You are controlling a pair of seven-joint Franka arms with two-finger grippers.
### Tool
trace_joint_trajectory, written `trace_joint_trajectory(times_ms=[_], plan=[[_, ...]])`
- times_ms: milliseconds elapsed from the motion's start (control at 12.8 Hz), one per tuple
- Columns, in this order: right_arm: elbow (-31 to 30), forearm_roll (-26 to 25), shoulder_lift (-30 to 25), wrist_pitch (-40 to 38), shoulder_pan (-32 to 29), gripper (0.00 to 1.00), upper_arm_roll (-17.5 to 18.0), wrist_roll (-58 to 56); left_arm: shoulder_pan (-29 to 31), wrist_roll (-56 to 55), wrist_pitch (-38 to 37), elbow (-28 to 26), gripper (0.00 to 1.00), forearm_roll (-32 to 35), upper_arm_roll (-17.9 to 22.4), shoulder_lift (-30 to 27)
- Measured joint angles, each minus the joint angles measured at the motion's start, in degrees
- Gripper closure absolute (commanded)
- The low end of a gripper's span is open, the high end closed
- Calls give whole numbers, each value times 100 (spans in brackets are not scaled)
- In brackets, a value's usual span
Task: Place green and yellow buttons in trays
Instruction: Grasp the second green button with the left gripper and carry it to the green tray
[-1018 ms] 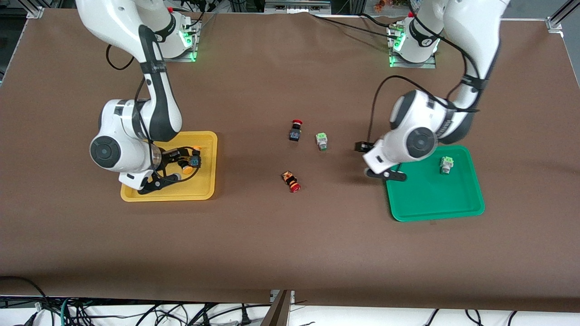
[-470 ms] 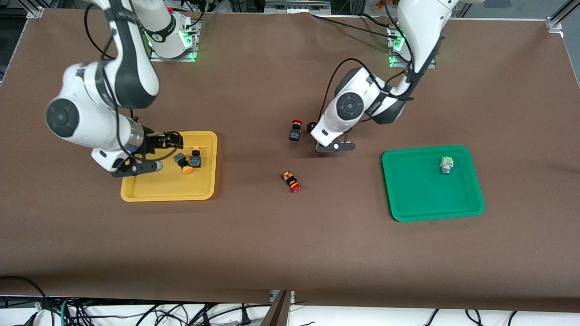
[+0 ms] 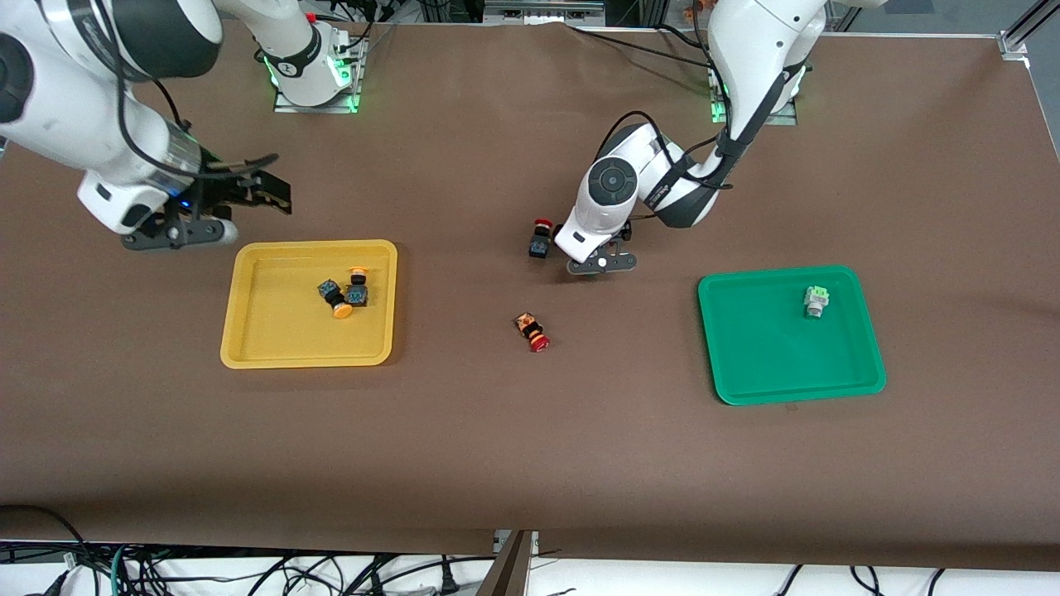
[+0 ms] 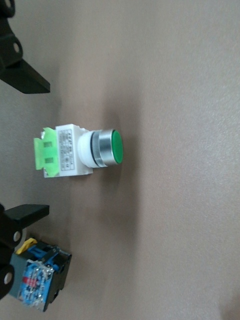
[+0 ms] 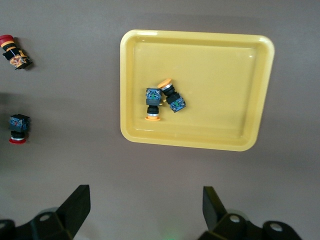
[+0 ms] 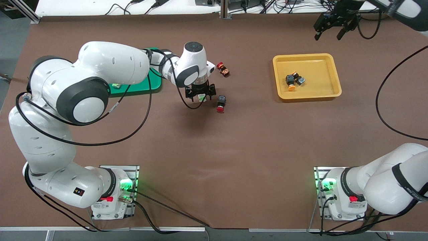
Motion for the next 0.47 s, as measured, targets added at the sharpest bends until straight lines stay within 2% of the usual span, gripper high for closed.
trace_joint_trajectory(times_ms=[78, 157, 235, 313, 392, 470], plan=[[-18, -54, -74, -51, 0, 1, 4, 0, -1, -32, 52, 0, 50, 0, 0, 46], [-29, -120, -91, -69, 0, 1, 18, 0, -2, -97, 87, 0, 75, 0, 0, 71], [-42, -187, -84, -70, -2, 1, 57, 0, -3, -143, 99, 1, 95, 0, 0, 75], [-58, -228, -77, -70, -29, 1, 149, 3, -3, -174, 112, 9, 100, 0, 0, 75], [-65, -254, -73, -70, -164, 1, 344, 19, -2, -196, 115, 28, 100, 1, 1, 74], [-68, -266, -72, -70, -466, 1, 684, 32, 1, -204, 116, 56, 100, 1, 3, 70]])
